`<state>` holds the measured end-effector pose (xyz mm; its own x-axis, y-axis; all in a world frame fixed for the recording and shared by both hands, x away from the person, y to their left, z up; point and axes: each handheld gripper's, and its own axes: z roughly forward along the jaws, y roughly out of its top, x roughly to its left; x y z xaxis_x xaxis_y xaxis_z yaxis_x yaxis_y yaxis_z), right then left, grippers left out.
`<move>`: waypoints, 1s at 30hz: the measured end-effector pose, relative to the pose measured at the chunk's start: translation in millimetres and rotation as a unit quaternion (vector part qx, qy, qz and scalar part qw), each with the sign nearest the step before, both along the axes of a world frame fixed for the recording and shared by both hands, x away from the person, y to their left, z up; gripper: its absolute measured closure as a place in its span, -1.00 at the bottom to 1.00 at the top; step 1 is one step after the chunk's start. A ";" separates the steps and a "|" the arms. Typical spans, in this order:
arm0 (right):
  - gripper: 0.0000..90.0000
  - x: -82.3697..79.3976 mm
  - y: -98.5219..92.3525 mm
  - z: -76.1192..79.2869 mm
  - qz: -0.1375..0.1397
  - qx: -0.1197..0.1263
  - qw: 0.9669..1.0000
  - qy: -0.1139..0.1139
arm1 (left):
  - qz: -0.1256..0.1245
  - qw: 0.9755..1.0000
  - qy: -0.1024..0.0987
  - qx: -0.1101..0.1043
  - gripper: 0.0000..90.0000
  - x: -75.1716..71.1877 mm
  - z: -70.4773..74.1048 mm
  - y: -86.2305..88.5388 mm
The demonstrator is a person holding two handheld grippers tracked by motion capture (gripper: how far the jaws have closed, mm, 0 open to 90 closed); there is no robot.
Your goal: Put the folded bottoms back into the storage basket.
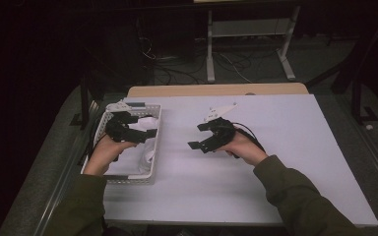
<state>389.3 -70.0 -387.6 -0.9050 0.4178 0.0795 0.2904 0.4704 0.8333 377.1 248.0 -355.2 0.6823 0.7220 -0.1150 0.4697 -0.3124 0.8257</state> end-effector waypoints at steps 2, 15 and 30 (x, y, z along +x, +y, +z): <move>-0.58 -1.9 -5.0 -0.6 -0.003 -0.002 1.000 -0.001 | -0.004 1.000 -0.003 0.001 -1.00 -4.2 -0.5 -4.3; -0.67 -17.5 -46.9 -5.8 -0.025 -0.002 1.000 -0.009 | -0.049 0.999 -0.004 -0.008 -1.00 -35.1 -2.7 -30.2; -0.71 -48.7 -111.9 -14.7 -0.062 -0.004 0.998 -0.010 | -0.098 0.995 -0.008 -0.023 -1.00 -64.8 -19.3 -40.8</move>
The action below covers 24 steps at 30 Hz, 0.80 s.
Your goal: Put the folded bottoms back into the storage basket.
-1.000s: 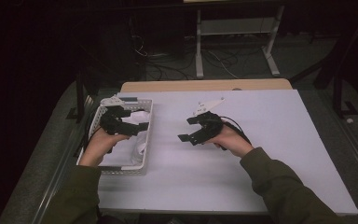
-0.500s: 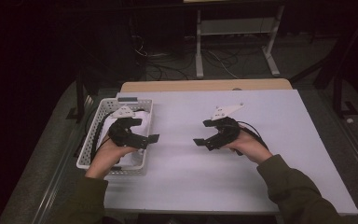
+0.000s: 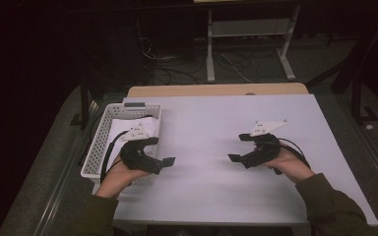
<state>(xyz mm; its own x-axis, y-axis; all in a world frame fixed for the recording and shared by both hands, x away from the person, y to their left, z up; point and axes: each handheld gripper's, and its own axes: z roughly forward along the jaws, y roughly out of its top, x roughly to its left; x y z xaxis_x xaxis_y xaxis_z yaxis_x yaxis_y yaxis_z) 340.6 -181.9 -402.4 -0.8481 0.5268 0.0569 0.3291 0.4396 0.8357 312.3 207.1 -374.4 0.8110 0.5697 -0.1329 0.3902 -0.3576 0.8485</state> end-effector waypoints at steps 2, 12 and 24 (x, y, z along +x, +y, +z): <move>-0.72 -4.2 -8.4 -0.2 -0.003 0.001 1.000 -0.002 | -0.003 1.000 0.003 0.000 -1.00 -1.4 -2.2 0.5; -0.73 -23.1 -43.8 0.1 -0.023 0.012 1.000 -0.006 | -0.010 1.000 0.001 0.002 -1.00 -8.3 -12.3 2.1; -0.79 -38.5 -73.9 -10.2 -0.044 0.015 0.999 -0.005 | -0.010 1.000 -0.020 -0.007 -1.00 -6.0 -12.6 4.8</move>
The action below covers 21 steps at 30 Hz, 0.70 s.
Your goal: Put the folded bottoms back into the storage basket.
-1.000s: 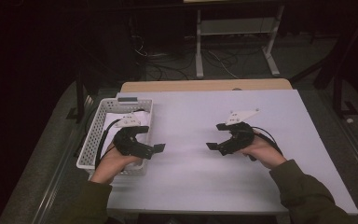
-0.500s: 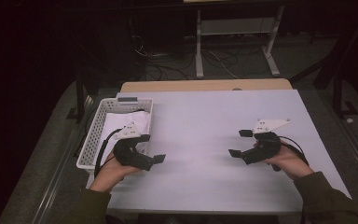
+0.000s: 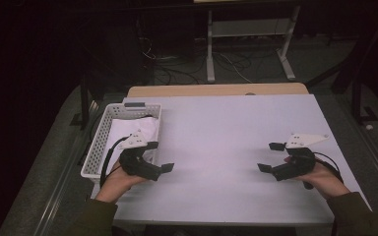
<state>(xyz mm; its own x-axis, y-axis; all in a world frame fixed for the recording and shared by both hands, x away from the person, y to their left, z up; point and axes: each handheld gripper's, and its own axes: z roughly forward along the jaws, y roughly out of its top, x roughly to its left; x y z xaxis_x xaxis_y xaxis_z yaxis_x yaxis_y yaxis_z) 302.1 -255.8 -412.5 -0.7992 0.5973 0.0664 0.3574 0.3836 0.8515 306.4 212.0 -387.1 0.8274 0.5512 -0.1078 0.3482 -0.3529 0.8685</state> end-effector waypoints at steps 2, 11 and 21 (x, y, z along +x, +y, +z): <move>-0.80 -2.3 -3.4 -1.2 -0.004 0.001 1.000 0.001 | -0.003 1.000 0.002 -0.001 -1.00 0.8 -0.4 0.5; -0.89 -10.7 -16.2 -10.8 -0.020 0.004 1.000 0.012 | -0.005 1.000 0.005 -0.005 -1.00 3.5 -2.0 2.7; -0.97 -20.4 -33.2 -18.5 -0.039 0.014 0.999 0.019 | -0.007 1.000 0.010 0.000 -1.00 3.5 -3.8 1.7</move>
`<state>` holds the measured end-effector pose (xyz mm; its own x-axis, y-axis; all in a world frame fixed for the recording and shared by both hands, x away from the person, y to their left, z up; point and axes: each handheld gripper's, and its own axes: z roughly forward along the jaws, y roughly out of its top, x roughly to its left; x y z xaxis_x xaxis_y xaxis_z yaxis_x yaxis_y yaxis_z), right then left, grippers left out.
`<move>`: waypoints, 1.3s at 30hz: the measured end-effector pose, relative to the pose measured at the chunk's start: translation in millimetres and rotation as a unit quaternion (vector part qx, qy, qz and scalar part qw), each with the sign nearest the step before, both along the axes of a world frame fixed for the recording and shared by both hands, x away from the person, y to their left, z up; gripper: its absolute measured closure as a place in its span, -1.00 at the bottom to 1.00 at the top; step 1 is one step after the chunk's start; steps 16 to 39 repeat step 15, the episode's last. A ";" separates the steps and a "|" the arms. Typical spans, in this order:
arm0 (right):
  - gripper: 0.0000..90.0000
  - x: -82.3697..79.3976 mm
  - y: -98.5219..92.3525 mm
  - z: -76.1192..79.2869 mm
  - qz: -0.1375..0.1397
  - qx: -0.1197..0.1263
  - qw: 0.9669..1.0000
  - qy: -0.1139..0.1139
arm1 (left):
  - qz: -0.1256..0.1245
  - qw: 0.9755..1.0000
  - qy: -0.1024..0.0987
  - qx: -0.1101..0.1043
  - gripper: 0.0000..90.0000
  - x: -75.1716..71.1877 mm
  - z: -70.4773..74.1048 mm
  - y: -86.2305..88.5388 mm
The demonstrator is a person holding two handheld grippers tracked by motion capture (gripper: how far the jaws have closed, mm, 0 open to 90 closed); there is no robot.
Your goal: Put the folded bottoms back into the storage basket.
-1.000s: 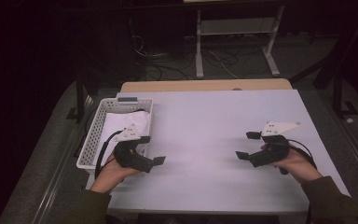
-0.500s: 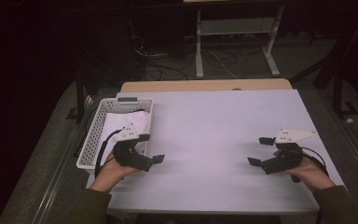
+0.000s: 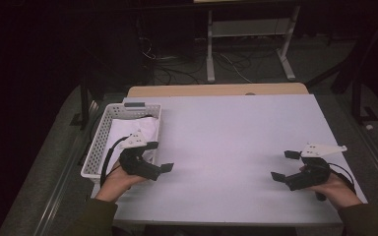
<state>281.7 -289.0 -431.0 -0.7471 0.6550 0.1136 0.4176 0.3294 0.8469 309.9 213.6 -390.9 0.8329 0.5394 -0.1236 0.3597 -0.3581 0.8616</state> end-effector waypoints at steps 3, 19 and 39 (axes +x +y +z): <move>-1.00 -2.3 -3.5 -0.8 -0.002 0.005 1.000 0.002 | 0.001 1.000 0.001 0.001 -1.00 0.0 -0.1 -0.2; -1.00 -3.0 -5.5 -0.8 -0.002 0.004 1.000 0.001 | 0.004 1.000 0.002 0.002 -1.00 0.0 -0.2 -0.4; -1.00 -3.0 -5.5 -0.8 -0.002 0.004 1.000 0.001 | 0.004 1.000 0.002 0.002 -1.00 0.0 -0.2 -0.4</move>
